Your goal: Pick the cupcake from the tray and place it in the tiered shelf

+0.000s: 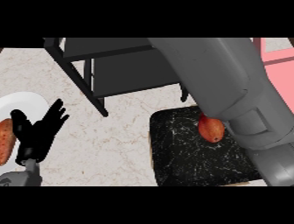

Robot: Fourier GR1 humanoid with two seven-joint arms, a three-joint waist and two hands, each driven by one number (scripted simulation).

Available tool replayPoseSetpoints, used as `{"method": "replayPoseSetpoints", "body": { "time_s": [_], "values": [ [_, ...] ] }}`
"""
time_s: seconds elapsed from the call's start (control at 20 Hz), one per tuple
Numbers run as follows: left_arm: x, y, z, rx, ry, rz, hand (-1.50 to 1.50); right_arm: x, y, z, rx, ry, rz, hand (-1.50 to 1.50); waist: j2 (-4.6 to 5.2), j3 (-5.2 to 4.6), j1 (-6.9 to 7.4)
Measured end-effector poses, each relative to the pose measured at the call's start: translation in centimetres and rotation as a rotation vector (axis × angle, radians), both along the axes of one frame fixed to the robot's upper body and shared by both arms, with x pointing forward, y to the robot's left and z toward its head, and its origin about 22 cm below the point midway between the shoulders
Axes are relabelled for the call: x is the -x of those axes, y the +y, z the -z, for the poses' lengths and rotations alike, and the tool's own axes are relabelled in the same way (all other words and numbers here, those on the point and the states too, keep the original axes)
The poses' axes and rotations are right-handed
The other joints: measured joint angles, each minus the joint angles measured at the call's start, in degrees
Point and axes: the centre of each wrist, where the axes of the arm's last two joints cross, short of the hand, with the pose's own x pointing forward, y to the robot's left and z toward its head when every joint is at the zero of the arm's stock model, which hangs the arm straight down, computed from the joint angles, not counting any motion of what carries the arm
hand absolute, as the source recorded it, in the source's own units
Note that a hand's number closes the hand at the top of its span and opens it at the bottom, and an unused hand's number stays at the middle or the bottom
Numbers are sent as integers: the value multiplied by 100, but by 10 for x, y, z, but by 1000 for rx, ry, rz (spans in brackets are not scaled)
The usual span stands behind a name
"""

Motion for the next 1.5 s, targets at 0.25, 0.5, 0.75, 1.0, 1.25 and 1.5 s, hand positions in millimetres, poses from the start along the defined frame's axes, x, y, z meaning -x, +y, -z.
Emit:
{"method": "replayPoseSetpoints", "body": {
  "time_s": [0.25,0.5,0.75,1.0,1.25,1.5],
  "values": [
    [-1,0,1,-4,9,-6,0,-2,3,-3,31,6,12,150,-8,8,-11],
    [-1,0,2,-6,3,-8,0,-5,-3,-3,-163,16,63,-150,-5,12,-15],
    [0,-2,1,-6,-1,-4,0,-7,-12,-12,-355,24,62,-150,-2,8,-3],
    [-1,3,-1,-4,5,-4,0,-7,-23,-24,-549,31,52,-150,-2,6,-9],
    [1,6,1,-2,6,-5,0,-9,-45,-38,-691,-17,111,-150,-17,5,-48],
    [4,5,1,4,10,-17,0,-14,-81,-47,-745,-93,252,-150,-31,3,-92]
  ]
}}
